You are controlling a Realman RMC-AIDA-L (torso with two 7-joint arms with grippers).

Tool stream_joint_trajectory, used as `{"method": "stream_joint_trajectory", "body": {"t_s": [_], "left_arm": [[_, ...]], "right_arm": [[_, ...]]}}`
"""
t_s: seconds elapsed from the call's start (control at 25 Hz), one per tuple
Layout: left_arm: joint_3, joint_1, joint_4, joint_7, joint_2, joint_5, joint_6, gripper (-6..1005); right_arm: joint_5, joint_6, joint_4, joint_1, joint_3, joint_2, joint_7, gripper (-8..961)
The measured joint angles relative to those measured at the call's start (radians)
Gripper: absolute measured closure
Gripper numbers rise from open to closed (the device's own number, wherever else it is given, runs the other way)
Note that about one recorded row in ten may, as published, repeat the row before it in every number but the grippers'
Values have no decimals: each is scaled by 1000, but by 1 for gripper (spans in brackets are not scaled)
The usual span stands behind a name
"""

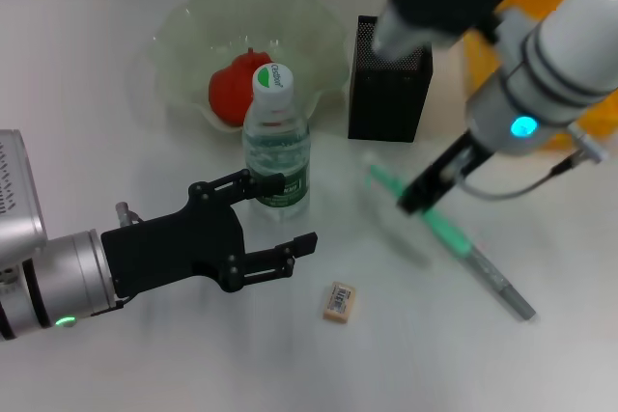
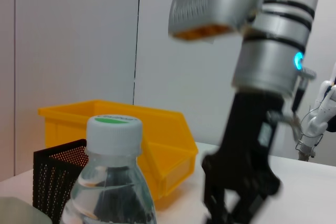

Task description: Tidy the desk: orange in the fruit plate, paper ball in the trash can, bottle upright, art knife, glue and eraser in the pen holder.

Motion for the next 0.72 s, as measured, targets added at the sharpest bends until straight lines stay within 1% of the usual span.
{"method": "stream_joint_trajectory", "body": {"t_s": [0.12, 0.24, 0.32, 0.36, 0.4, 0.48, 0.52, 0.56, 0.6, 0.68, 0.72], "left_arm": [[0, 0, 2, 0, 1, 0, 1, 214], [0, 0, 2, 0, 1, 0, 1, 214], [0, 0, 2, 0, 2, 0, 1, 214], [0, 0, 1, 0, 2, 0, 1, 214], [0, -1, 0, 0, 2, 0, -1, 214], [0, -3, 0, 0, 2, 0, -3, 214], [0, -4, -1, 0, 2, 0, -4, 214], [0, -5, 0, 1, 2, 0, -4, 214], [0, -6, -1, 1, 2, 0, -5, 214], [0, -6, -1, 5, 1, 0, -5, 214], [0, -6, -1, 8, 1, 0, -5, 214]], "right_arm": [[-25, -14, -145, -60, 95, -2, -2, 783], [-30, 11, -335, -153, 199, -2, -41, 781], [17, 88, -452, -232, 237, 1, -103, 780], [97, 194, -515, -316, 241, 2, -178, 780], [148, 260, -533, -351, 238, 2, -228, 779], [327, 445, -535, -462, 216, 2, -407, 778], [433, 526, -516, -501, 200, 2, -515, 778], [692, 648, -435, -561, 168, 2, -797, 777], [692, 648, -435, -561, 168, 2, -797, 777], [941, 698, -313, -579, 157, 2, -1087, 776], [1089, 698, -223, -576, 155, 2, -1254, 775]]}}
